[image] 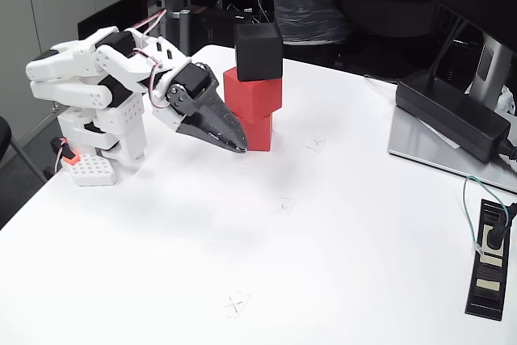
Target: Stack the three blocks in an ordered color.
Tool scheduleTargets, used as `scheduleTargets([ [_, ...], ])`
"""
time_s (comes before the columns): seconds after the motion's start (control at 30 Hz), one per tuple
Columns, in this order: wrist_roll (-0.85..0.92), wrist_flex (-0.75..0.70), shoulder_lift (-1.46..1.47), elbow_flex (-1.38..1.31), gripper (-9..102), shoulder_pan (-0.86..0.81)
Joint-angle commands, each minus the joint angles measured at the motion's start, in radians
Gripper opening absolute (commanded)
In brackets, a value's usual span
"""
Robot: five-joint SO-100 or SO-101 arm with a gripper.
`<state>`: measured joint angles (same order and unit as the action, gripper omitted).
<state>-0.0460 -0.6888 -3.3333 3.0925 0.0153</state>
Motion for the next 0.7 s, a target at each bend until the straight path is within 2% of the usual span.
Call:
scheduleTargets([
  [0.0, -0.002, -0.003, -0.006, -0.005, -1, 0.008],
  [0.47, -0.011, 0.003, -0.006, -0.005, -1, 0.023],
  [0.67, -0.008, -0.002, -0.006, -0.005, -1, 0.137],
])
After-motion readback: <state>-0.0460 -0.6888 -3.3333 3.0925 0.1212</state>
